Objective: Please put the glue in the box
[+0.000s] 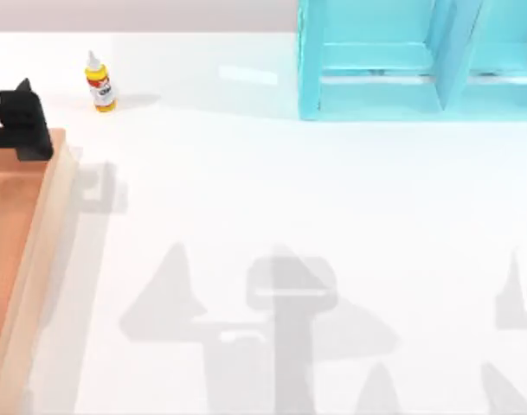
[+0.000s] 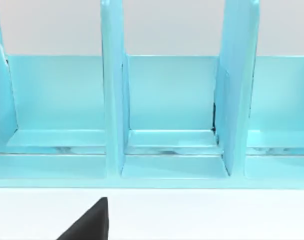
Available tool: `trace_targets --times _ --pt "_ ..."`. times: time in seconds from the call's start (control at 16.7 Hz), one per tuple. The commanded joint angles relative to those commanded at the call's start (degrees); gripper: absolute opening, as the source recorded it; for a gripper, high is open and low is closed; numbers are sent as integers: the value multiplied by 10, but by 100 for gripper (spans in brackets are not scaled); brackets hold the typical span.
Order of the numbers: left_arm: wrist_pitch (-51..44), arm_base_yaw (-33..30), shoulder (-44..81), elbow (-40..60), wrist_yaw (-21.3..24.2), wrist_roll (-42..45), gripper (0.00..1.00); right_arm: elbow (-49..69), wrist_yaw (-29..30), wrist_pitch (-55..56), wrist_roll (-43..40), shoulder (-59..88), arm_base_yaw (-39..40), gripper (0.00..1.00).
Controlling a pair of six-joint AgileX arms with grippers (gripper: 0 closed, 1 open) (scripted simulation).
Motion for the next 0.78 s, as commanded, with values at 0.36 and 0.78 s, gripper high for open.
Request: trace_targets --times 0.36,0.78 --pt "91 -19 341 171 -13 -9 100 0 0 0 0 0 0 100" --pt "153 -30 572 277 -23 -21 100 0 0 0 0 0 0 100"
